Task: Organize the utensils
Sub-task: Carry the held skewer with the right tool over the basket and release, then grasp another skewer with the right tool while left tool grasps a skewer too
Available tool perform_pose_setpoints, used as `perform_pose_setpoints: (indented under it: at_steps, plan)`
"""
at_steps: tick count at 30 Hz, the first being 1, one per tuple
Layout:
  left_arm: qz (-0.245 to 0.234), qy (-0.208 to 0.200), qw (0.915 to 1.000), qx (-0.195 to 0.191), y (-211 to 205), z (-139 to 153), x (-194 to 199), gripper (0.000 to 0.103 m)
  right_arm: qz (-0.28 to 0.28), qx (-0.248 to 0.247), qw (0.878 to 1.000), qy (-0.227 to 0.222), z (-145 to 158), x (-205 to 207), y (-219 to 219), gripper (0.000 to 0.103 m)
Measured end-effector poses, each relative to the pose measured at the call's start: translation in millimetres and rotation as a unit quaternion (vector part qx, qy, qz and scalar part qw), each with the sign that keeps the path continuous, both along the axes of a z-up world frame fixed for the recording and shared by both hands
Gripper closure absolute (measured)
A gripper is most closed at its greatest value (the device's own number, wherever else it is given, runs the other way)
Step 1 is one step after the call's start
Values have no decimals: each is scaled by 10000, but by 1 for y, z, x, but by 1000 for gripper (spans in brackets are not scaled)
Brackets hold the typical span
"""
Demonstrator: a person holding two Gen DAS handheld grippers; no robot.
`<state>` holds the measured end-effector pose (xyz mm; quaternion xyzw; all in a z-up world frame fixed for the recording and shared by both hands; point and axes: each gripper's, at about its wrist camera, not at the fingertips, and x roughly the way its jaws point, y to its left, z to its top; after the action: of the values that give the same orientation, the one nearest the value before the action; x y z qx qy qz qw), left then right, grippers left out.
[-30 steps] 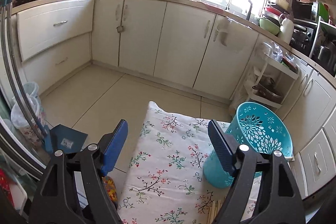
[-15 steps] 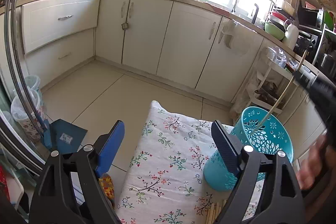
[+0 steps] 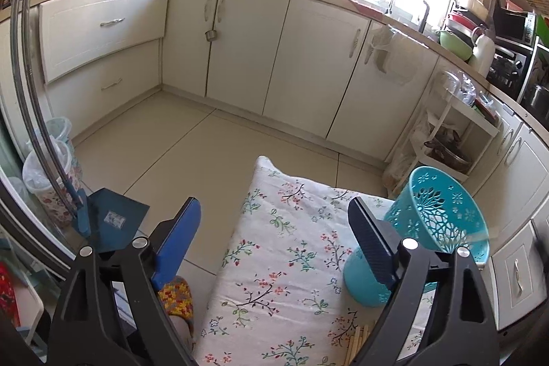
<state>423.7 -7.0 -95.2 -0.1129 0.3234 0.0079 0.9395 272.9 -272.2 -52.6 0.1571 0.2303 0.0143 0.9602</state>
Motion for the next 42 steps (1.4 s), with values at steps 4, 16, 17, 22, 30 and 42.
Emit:
perform_pose_setpoints:
  at_steps: [4,16,17,22,30,42]
  plan:
    - [-13,78,10000,16,0,-4,0,19,389,-79,9895,1390,-82,-20,23,80]
    - [-153,165,9995,203,-5,-10,-1,18,592,-291,9753,2108,-143,10,49,87]
    - [-163,162,9995,213,-5,-10,-1,18,588,-326,9743,2151,-145,11,49,87]
    - [-235,186,9991,311,-9,-11,-1,18,568,-413,9722,2232,-147,15,48,89]
    - [-1566,1177,9773,809,-55,-63,-29,18,762,-739,9632,2470,-145,-2,30,95]
    - [-2393,1833,9465,1153,-108,-117,-64,55,725,-197,9715,2247,-147,-31,3,96]
